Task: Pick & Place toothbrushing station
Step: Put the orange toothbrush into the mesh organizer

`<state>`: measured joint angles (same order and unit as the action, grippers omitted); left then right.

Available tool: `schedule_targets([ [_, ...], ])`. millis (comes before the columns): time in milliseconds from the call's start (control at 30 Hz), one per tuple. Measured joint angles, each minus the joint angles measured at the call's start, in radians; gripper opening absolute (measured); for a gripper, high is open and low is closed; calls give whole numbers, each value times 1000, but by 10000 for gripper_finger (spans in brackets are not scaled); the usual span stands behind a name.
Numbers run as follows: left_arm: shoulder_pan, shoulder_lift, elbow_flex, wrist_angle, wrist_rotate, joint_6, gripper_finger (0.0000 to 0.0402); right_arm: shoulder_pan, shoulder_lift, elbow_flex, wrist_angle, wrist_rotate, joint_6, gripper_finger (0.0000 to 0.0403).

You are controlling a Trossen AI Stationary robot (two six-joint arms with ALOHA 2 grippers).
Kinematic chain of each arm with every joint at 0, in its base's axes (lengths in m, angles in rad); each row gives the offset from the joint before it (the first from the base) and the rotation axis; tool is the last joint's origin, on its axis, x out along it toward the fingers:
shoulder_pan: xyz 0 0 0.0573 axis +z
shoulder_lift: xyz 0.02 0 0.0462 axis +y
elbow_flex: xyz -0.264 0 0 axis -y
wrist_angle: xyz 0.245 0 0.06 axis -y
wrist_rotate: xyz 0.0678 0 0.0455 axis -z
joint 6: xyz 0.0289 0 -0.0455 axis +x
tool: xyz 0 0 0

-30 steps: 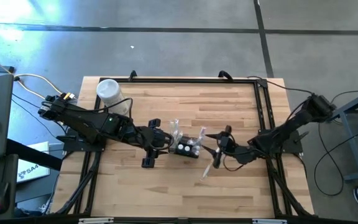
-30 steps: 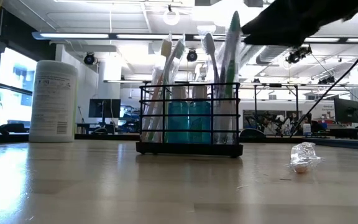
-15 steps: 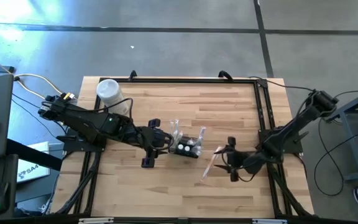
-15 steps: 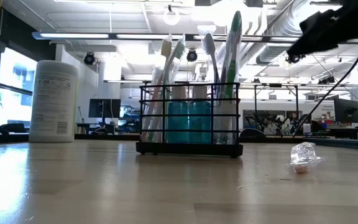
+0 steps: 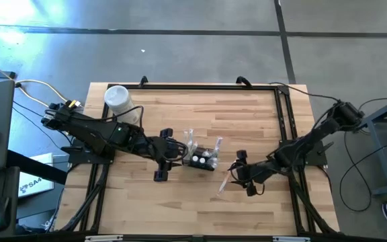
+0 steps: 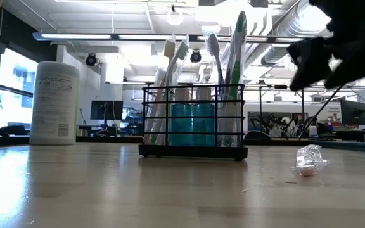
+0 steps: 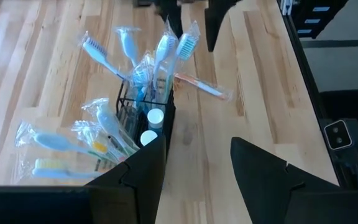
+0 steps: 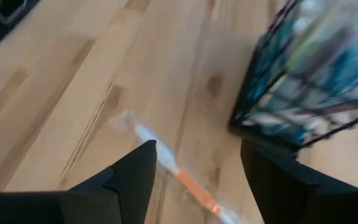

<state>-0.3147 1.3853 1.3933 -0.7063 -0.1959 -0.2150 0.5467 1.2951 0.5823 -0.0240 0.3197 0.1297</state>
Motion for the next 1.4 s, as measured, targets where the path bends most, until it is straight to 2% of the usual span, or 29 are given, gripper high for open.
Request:
schedule_targets([
  [100,0,0,0,0,0,-3,179,-16,66,0,-3,-34,-15,226],
  [233,0,0,0,1,-2,-1,179,-36,172,0,27,-32,-95,226],
  [433,0,0,0,8,-25,0,179,-78,281,1,82,-39,-108,226],
  [533,0,0,0,8,-26,0,179,-95,316,4,89,-45,-82,226],
  [733,0,0,0,4,-27,0,179,-117,372,8,98,-126,33,221],
  [900,0,0,0,0,-27,0,179,-117,376,8,86,-157,104,172],
  [1167,0,0,0,0,-27,0,179,-83,373,5,92,-170,67,23],
  [1400,0,17,0,5,-14,-5,179,6,314,-2,65,-142,94,15],
])
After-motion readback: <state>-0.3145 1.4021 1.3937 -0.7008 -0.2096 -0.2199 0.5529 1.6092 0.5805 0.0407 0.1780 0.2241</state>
